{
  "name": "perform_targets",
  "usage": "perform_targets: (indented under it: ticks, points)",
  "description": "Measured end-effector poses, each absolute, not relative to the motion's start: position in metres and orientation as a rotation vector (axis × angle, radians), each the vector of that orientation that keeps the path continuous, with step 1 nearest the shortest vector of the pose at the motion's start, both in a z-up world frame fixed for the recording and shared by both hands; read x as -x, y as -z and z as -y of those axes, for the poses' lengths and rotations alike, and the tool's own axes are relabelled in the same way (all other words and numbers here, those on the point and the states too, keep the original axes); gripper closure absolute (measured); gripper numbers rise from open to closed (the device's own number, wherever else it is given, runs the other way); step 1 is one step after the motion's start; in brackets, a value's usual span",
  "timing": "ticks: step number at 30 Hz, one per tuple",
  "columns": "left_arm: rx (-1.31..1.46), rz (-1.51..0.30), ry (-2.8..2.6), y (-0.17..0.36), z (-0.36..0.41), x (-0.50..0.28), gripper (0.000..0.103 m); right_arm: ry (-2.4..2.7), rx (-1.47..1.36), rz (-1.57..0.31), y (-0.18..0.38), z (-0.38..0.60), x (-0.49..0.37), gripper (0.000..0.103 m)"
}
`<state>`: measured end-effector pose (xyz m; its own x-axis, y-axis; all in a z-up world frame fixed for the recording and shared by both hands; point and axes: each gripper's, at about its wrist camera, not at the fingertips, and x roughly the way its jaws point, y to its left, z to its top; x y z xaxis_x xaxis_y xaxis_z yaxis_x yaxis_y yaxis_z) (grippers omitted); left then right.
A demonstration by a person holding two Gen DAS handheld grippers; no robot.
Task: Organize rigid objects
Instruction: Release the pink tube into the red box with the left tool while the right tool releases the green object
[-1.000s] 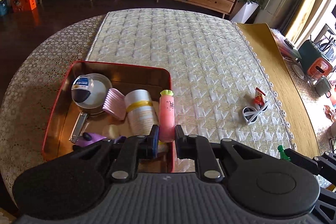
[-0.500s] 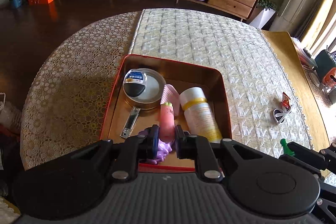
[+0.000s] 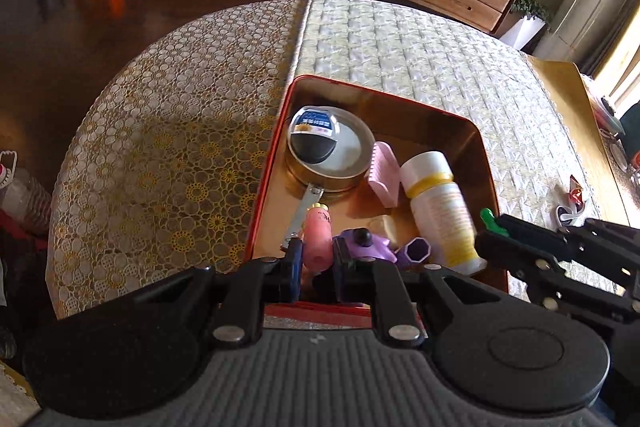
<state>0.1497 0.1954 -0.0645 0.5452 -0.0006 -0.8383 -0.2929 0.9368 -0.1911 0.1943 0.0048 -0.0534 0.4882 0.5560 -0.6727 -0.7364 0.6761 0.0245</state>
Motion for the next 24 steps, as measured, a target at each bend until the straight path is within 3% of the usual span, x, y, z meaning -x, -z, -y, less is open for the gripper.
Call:
perform_targets:
  ticks: [13, 24]
  points:
    - [0.349, -1.002, -0.176, 0.079, -0.207, -0.152, 0.088, -0.817, 0.325, -0.764, 0.076, -0.026, -0.204, 0.089]
    - [0.338, -1.020, -0.174, 0.082, -0.202, -0.153, 0.087, -0.838, 0.280, -0.794, 0.070, -0.017, -0.195, 0.080]
